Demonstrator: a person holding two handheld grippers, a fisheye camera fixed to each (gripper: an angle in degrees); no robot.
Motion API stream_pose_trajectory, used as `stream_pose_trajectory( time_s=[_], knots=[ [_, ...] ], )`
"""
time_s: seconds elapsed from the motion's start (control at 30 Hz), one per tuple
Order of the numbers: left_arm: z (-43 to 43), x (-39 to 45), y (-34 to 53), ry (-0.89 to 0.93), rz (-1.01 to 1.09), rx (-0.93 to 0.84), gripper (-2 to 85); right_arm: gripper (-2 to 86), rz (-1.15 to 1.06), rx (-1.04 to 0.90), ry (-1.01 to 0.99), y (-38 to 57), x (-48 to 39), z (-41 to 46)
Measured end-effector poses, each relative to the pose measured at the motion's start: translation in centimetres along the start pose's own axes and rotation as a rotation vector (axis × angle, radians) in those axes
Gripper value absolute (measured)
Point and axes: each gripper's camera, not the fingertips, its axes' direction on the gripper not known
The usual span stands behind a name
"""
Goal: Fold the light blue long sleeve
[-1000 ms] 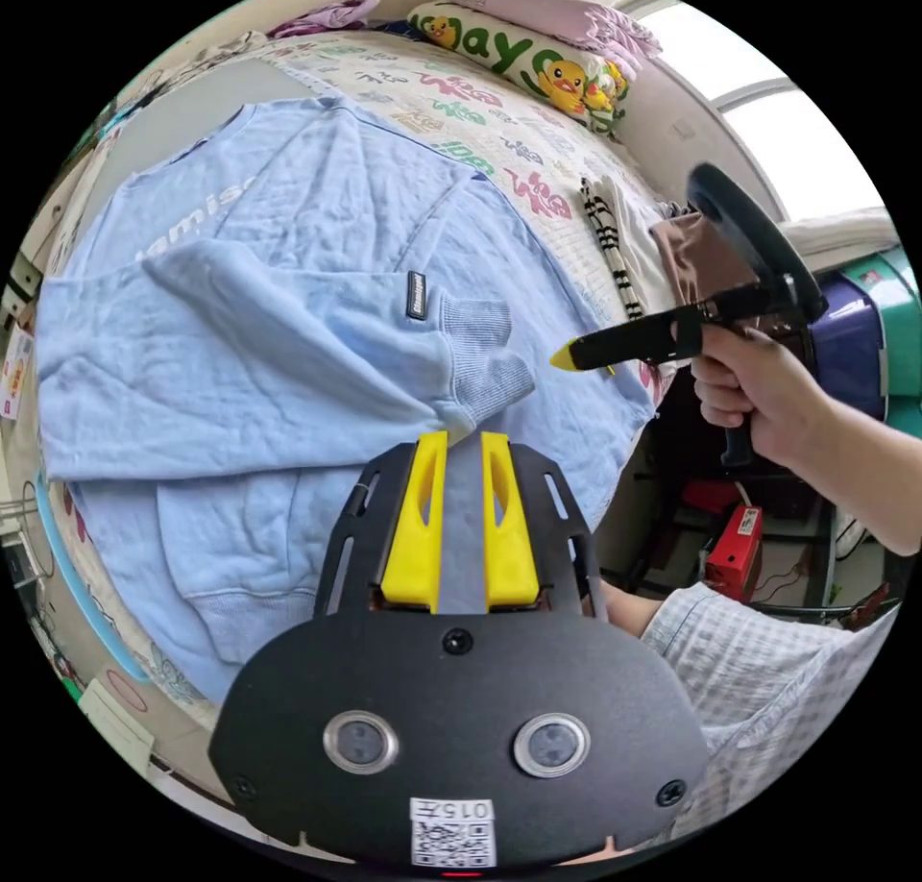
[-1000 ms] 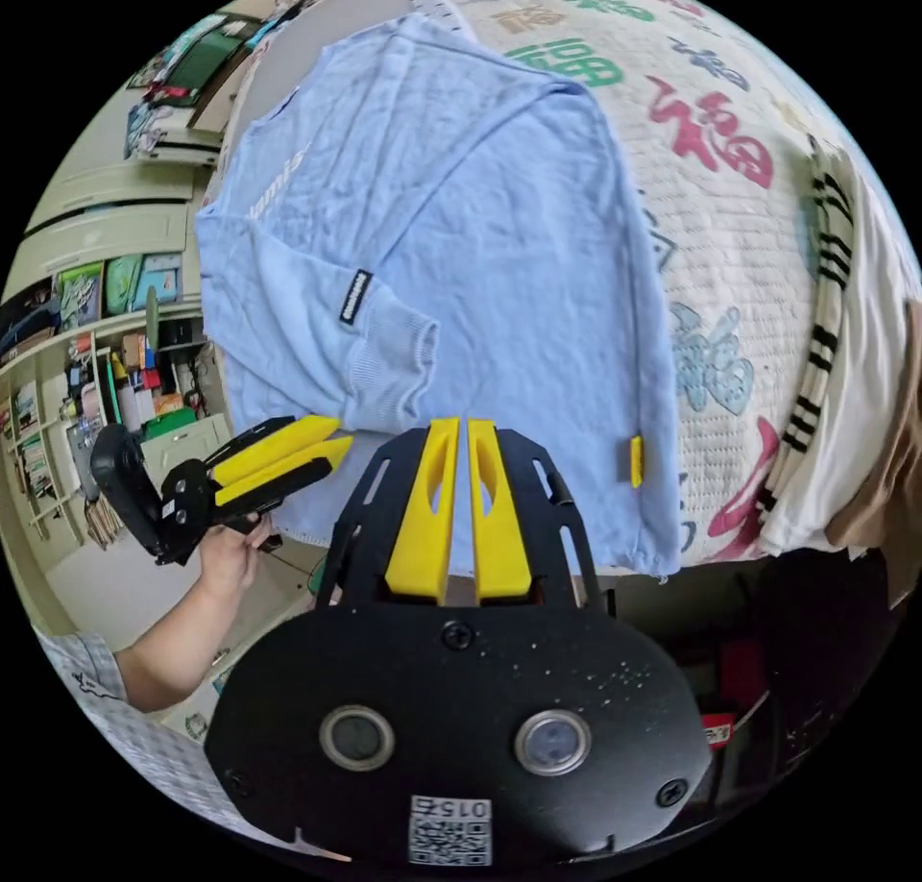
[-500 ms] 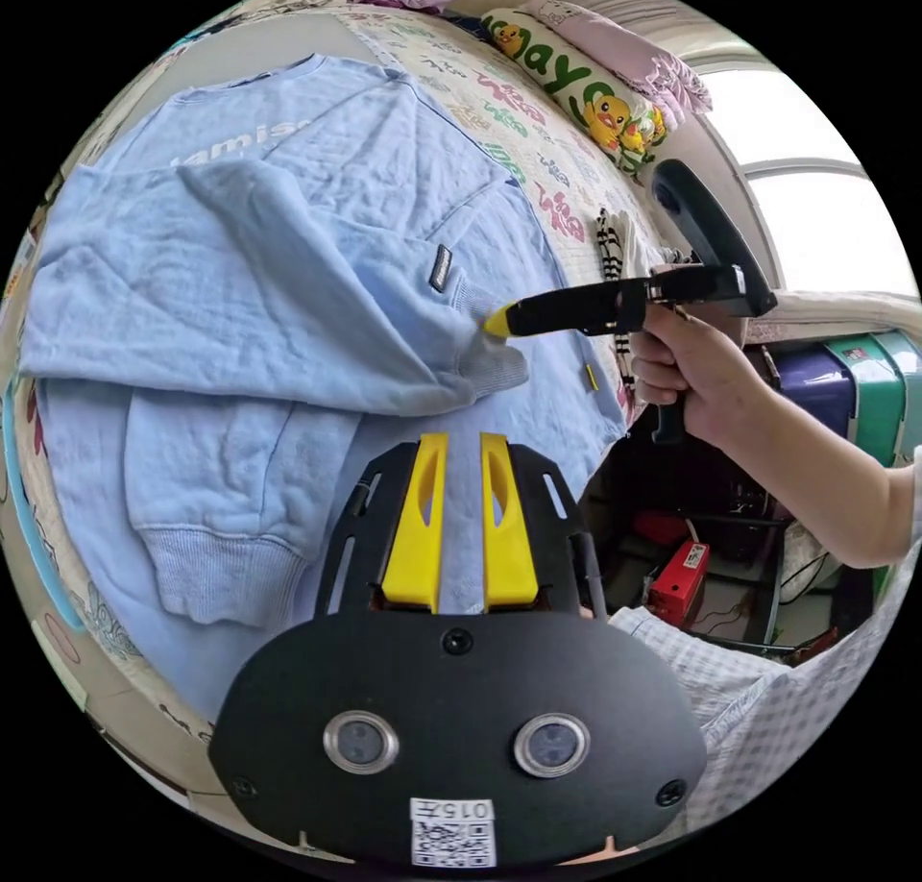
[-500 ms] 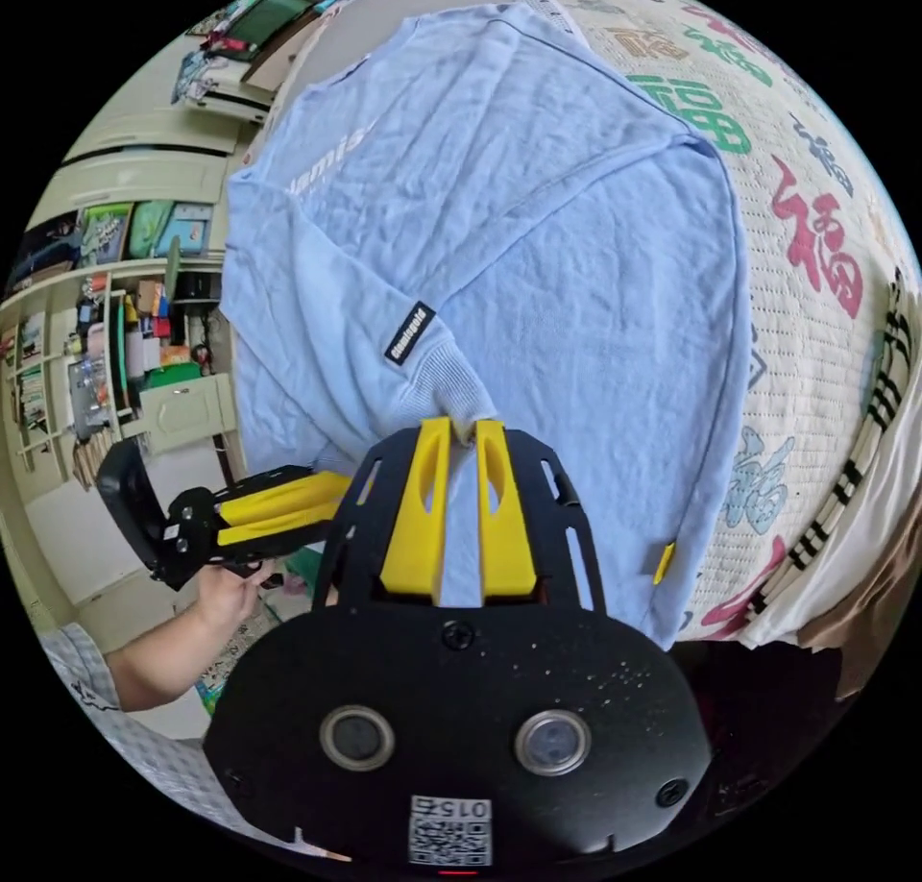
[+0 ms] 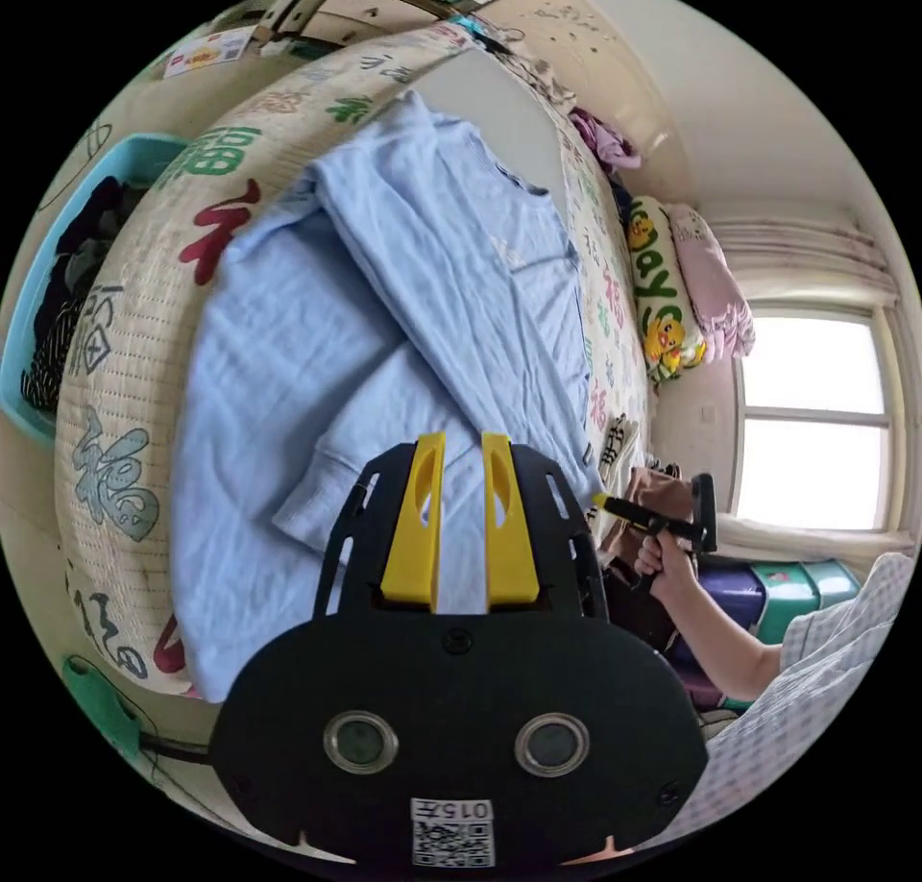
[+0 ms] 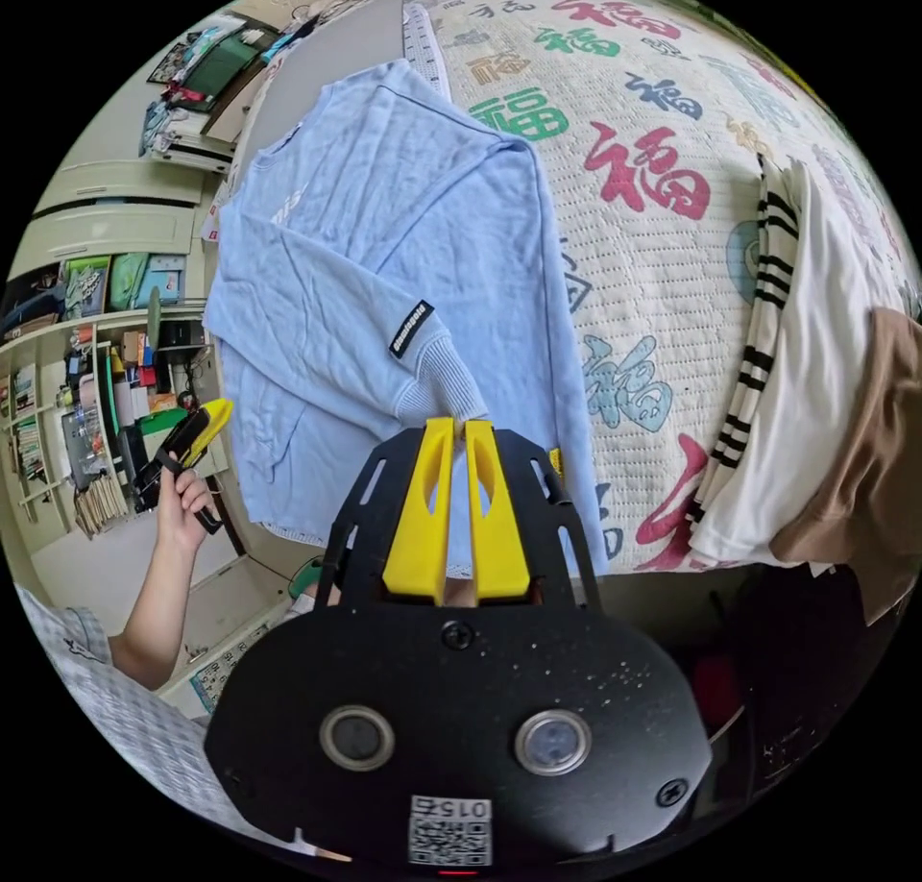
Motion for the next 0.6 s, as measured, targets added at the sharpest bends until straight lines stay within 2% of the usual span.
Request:
stream_pose_trajectory(
  time_s=[0.3,0.47,0.6],
  knots=[
    [-4.0,-13.7,0.9,0.099,-0.219,0.216,8.0,3.5,-0.005,-0.111,0.134,-4.3,0.2,5.2],
    [-2.5,-22.6,0.2,0.271,-0.4,0.321,9.9,1.3,0.043,-0.094,0.304,-7.7,0.6,4.7],
    [-0.5,-27.6,1.3,0.436,-0.537,0.397,11.1,2.1,-0.026,-0.012,0.235,-12.7,-2.1,3.6]
  ],
)
